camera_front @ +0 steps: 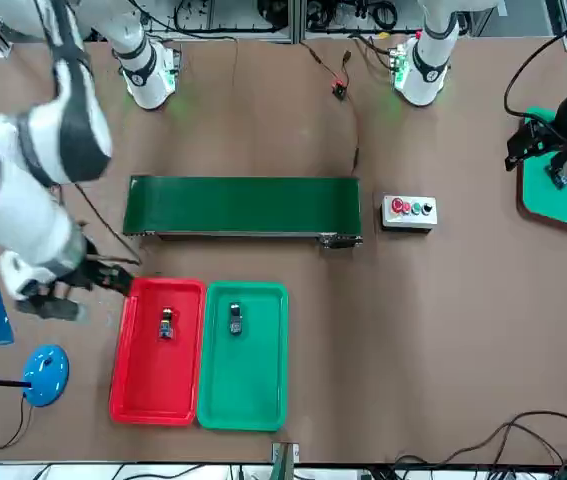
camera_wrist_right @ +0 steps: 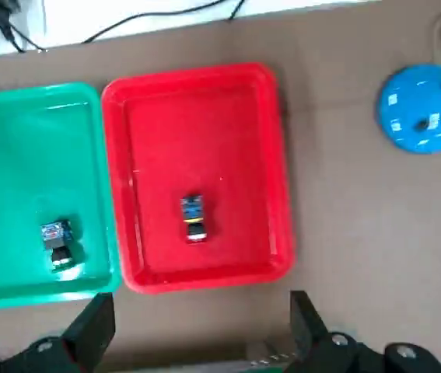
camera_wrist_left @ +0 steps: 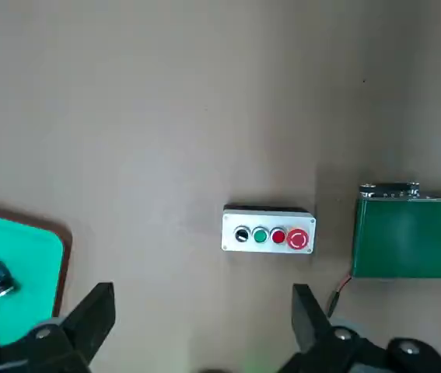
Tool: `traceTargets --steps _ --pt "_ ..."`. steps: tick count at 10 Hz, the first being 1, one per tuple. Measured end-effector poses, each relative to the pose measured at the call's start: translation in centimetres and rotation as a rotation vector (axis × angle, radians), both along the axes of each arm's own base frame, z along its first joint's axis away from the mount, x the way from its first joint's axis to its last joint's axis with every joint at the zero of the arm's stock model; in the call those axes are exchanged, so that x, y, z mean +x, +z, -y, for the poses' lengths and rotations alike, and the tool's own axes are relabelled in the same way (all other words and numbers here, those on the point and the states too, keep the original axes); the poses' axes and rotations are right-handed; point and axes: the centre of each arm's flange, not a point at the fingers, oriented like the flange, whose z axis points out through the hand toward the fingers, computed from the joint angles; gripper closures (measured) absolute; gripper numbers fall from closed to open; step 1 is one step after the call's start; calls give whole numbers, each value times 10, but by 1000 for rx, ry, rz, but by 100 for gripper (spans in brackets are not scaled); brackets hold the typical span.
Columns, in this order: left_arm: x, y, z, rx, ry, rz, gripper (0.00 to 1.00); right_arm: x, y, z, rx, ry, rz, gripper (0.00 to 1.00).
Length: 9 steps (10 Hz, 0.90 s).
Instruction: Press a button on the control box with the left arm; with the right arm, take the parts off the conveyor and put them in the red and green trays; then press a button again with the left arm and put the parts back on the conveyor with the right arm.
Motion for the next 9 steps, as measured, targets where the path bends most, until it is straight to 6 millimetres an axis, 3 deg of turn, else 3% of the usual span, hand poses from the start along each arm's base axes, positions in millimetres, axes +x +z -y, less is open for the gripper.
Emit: traceTargets --steps 2,5,7,9 --pt "0 0 0 0 0 0 0 -21 51 47 -3 -2 6 1" --pt "0 0 0 0 0 0 0 -72 114 92 -8 79 -48 1" --pt "0 0 0 0 0 0 0 -99 136 105 -3 90 -87 1" --pt "0 0 0 0 0 0 0 -105 137 105 0 93 -107 1"
